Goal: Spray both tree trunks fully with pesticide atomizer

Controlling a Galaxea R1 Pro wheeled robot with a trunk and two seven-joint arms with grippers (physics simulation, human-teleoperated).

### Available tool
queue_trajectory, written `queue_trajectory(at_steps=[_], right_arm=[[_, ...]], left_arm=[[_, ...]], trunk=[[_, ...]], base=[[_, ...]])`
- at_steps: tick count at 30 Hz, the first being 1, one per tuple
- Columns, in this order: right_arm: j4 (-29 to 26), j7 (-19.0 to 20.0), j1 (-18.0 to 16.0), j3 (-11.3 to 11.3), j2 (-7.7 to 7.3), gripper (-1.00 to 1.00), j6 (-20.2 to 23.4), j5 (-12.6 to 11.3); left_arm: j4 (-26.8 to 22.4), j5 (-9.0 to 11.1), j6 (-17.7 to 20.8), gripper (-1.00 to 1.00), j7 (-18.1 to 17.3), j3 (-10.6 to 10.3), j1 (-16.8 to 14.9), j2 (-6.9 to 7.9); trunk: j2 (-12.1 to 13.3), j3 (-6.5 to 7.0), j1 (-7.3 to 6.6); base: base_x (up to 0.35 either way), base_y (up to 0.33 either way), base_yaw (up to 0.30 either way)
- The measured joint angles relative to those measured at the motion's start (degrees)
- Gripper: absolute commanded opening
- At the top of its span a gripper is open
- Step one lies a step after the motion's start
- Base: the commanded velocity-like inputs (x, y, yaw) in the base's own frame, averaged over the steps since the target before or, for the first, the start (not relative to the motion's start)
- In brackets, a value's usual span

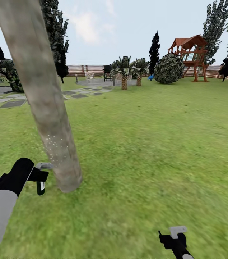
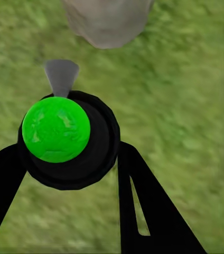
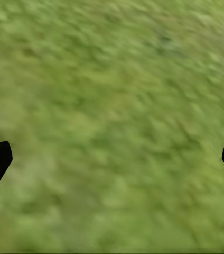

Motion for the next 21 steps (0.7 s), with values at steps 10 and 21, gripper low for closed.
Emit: queue_trajectory(at_steps=[10, 21], right_arm=[[0.02, 0.0, -0.01, 0.0, 0.1, 1.0, -0.06, 0.0], [0.0, -0.05, 0.0, -0.01, -0.01, 1.0, -0.02, 0.0]], left_arm=[[0.06, -0.07, -0.19, -1.0, 0.07, 2.37, 0.02, 0.02], [6.01, 0.12, -4.35, -1.0, 2.23, 2.49, 0.7, -0.18]], trunk=[[0.0, 0.0, 0.0], [0.0, 0.0, -0.01]], base=[[-0.001, -0.277, 0.149], [0.024, -0.274, 0.171]])
